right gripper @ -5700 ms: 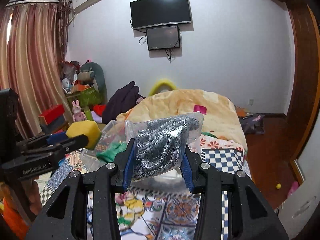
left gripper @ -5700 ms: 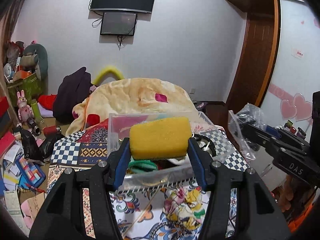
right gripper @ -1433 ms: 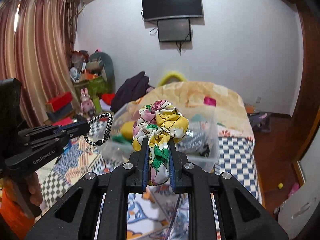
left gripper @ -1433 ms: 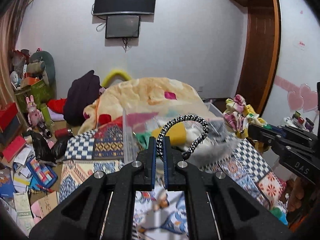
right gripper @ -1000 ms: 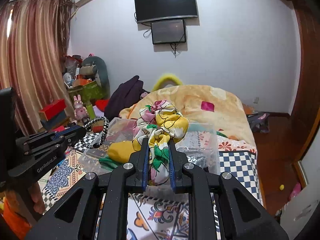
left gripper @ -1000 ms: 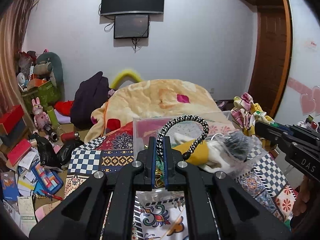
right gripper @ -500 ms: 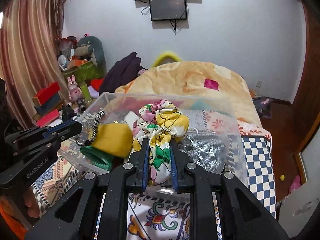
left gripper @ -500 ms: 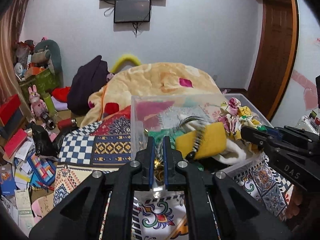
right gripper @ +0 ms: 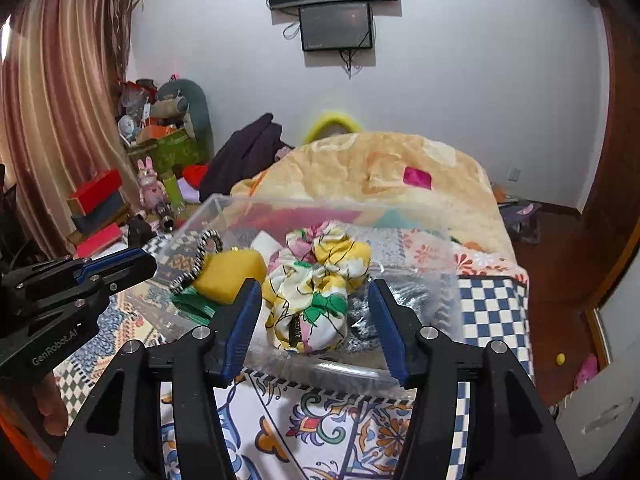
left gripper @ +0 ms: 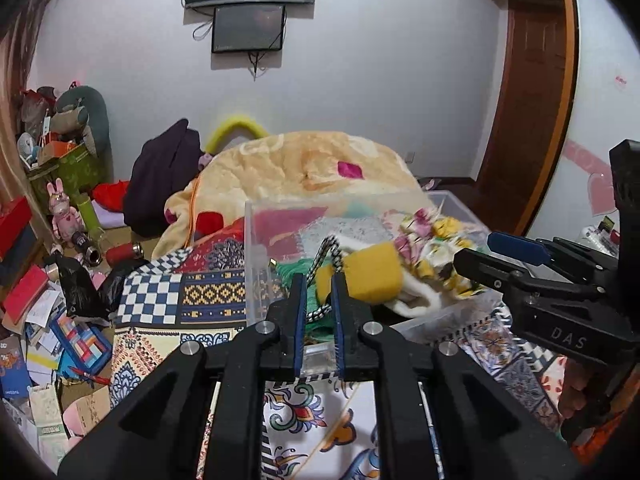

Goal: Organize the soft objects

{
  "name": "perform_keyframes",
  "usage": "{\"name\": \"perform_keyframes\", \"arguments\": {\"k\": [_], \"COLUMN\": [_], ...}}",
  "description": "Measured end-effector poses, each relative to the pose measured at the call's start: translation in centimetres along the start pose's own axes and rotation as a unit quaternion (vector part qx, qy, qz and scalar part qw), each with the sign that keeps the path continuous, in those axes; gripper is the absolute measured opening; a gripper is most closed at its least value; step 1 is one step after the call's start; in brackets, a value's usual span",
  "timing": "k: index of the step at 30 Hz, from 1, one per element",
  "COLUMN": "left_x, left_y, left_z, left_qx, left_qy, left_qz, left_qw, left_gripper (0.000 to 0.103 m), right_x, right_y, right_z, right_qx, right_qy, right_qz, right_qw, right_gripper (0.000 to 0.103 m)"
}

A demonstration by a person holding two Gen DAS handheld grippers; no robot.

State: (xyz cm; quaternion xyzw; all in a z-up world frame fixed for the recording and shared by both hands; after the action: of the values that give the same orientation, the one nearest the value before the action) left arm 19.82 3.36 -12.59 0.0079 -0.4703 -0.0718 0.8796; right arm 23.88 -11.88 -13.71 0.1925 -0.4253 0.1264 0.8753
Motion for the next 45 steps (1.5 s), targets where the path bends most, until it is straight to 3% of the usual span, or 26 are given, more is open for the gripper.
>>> {"name": "perform_keyframes", "arguments": {"k": [4, 9, 16, 24, 29, 36, 45], "left_x": [1.5, 3.5, 5.4, 5.9, 5.8, 5.4, 5.2], "left_y": [-0.4, -1.1, -2.3, -3.0, -3.2, -3.1, -3.2], "left_z": [2.6, 6.4, 11.1, 14.8, 15.9, 16.3, 16.2], "left_qx": [-0.008, -0.012, -0.010, -0.009, 0.006, 0.006, 0.006], "left_qy": [-0.029, -0.078, -0.129, -0.163, -0.178, -0.179, -0.180], "left_qz": [0.000, -0.003, -0.018, -0.017, -0.016, -0.011, -0.011], "left_qw": [0.9996, 0.9969, 0.9914, 0.9864, 0.9840, 0.9837, 0.9837], "left_gripper": [0.018, 0.043, 0.055, 0.078, 0.091, 0.098, 0.101], "right_x": [1.1, 2.3, 3.4, 3.7, 3.5, 2.8, 2.5], "right_y": [-0.1, 0.4, 1.2, 1.6, 1.9, 1.8, 1.3], "right_z": [2.3, 6.0, 10.7, 14.2, 14.8, 14.5, 14.8], "right_qx": [0.005, 0.010, 0.035, 0.052, 0.050, 0.047, 0.045], "right_qy": [-0.024, -0.066, -0.114, -0.157, -0.168, -0.169, -0.170], "right_qz": [-0.001, 0.004, 0.004, -0.001, 0.005, 0.001, -0.005], "right_qw": [1.000, 0.998, 0.993, 0.986, 0.985, 0.984, 0.984], "right_gripper": [0.053, 0.055, 0.058, 0.082, 0.084, 0.102, 0.103]}}
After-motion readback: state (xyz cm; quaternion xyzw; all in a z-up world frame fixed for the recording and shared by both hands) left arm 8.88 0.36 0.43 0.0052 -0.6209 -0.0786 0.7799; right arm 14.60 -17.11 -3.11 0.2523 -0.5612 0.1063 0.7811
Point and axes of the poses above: each gripper's, at about its wrist camera, not at the fingertips, and z roughly against the way its jaws point, y to its left, x to its top, the point moved 6 cm from there along -z, roughly the way its jaws point, and after that the axes turned 11 degrees about -z, right-handed, at the moved point
